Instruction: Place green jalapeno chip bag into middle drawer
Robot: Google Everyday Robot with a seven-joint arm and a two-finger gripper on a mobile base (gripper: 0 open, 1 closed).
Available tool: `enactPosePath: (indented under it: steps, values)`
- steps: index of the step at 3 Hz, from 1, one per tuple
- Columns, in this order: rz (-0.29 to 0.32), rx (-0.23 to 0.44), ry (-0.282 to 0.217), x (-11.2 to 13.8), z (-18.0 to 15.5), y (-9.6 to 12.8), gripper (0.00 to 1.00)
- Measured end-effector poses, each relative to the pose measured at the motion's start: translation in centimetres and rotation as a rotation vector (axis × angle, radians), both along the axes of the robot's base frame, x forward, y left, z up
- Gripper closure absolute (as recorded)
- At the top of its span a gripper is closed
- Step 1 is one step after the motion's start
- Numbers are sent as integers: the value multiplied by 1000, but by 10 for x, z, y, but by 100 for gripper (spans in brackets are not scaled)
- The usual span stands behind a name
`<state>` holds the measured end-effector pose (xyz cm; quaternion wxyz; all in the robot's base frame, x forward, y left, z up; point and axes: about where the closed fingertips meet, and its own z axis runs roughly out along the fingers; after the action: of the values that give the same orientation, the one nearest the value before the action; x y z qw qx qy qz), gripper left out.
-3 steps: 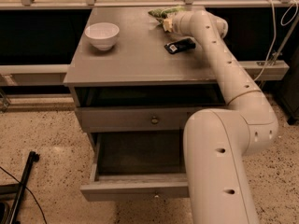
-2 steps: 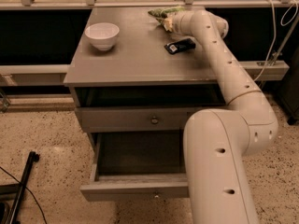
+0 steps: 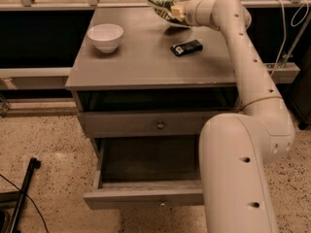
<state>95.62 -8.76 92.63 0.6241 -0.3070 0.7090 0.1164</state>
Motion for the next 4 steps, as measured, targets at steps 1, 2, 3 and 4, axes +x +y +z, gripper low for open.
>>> enactPosePath:
  steps: [1, 2, 3, 4]
  values:
    - [147, -99, -54, -43, 40, 3, 100]
    - [266, -263, -54, -94, 59, -8, 100]
    - [360, -413, -13, -143, 61, -24, 100]
    - [460, -513, 67, -190, 36, -36, 100]
